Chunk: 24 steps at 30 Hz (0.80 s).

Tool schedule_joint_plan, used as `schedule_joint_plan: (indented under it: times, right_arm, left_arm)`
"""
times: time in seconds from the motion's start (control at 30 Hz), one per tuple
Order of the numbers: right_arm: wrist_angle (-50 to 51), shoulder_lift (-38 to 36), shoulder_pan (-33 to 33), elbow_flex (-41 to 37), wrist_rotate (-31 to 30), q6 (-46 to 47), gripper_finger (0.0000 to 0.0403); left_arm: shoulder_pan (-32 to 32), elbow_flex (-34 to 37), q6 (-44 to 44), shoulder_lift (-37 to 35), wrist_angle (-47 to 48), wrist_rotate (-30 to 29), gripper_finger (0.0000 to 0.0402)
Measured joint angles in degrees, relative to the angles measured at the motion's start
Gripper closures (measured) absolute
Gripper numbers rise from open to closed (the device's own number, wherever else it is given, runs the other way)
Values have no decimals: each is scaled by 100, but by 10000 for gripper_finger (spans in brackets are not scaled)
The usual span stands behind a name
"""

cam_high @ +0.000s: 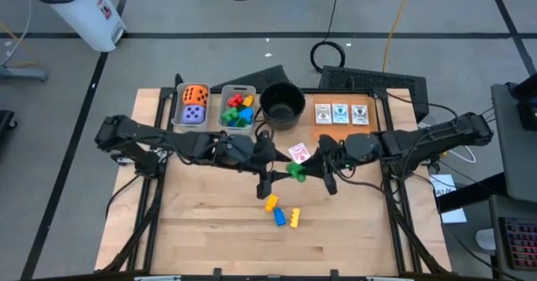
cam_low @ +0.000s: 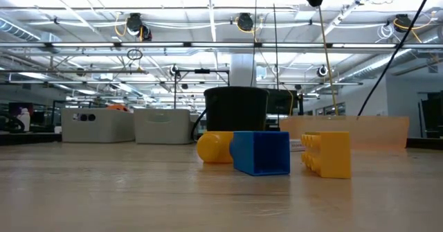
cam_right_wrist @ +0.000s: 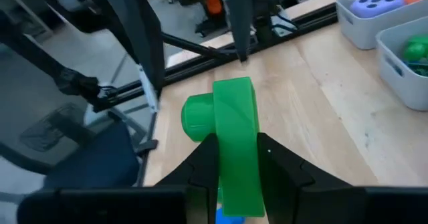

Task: Pick & Place Toys
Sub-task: Put the green game piece into the right gray bin

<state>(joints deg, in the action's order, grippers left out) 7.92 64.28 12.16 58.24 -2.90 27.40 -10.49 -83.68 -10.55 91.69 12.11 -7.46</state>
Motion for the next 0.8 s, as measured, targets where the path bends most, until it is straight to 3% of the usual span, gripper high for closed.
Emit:
schedule_joint_plan:
  times: [0.57,0.8]
  right_arm:
    - [12,6,-52,-2,302,44,334]
    - [67,5,-46,-9,408,32,334]
  left_arm:
    - [218,-4,-620,338,-103,524,189]
    - [222,-11,-820,394,-82,507,235]
